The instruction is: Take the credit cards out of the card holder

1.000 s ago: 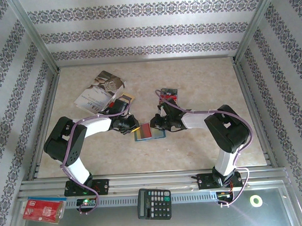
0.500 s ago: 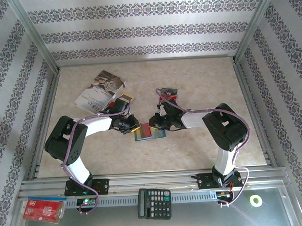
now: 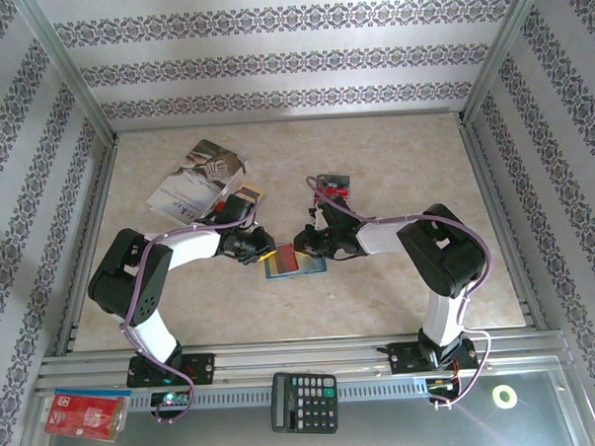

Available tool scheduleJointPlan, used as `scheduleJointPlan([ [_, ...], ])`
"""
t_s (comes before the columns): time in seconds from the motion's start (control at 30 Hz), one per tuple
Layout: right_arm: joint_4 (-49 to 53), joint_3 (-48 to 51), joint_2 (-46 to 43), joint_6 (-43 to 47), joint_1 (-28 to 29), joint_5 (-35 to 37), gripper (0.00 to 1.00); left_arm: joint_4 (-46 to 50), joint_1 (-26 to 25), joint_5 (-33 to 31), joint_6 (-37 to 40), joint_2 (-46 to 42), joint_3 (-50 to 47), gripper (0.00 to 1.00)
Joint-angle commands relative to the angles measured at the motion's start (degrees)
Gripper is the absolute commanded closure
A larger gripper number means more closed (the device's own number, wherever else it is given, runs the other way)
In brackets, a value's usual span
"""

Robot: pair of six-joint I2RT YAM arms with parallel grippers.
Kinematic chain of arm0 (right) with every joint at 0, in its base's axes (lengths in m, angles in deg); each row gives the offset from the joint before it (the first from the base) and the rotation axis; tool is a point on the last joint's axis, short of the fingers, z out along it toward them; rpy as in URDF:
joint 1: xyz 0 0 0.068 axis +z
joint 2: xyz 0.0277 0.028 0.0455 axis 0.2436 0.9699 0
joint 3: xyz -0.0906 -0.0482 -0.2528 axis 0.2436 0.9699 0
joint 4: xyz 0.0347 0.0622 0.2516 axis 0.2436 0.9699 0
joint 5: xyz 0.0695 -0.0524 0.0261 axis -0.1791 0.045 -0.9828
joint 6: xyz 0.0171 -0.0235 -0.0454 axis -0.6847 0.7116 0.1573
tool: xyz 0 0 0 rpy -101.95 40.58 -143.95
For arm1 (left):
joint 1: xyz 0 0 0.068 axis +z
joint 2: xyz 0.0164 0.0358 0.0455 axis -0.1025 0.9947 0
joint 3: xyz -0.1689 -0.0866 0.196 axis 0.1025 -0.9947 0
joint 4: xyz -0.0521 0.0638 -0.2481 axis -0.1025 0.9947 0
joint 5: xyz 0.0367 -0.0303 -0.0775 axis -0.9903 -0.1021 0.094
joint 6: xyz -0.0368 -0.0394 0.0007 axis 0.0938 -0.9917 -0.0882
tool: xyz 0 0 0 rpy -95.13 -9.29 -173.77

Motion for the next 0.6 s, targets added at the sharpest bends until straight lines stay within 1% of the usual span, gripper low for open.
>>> scheduleJointPlan([
  [0.0, -0.94, 0.21, 0.91, 0.16, 0.50, -1.12, 0.89, 4.21, -0.78, -2.63, 0.79, 3.06, -1.83, 0.82],
  [0.17, -1.78, 0.98, -0.10, 0.15, 0.38, -0.71, 0.93, 4.35, -0.74, -2.80, 0.89, 2.58, -2.00, 0.82],
  [0.33, -0.21, 2.77, -2.86, 0.67, -0.20, 3.14, 0.94, 4.97, -0.74, -2.99, 1.46, 2.17, -1.57, 0.82],
  [0.47, 3.95, 3.40, -6.63, 2.47, -0.38, 7.99, 0.94, 5.42, -0.74, -3.15, 2.01, 2.35, -1.26, 0.82],
  [0.57, 4.55, 2.86, -8.08, 3.92, -0.14, 7.26, 0.92, 5.67, -0.67, -3.10, 2.31, 2.38, -0.88, 0.82],
])
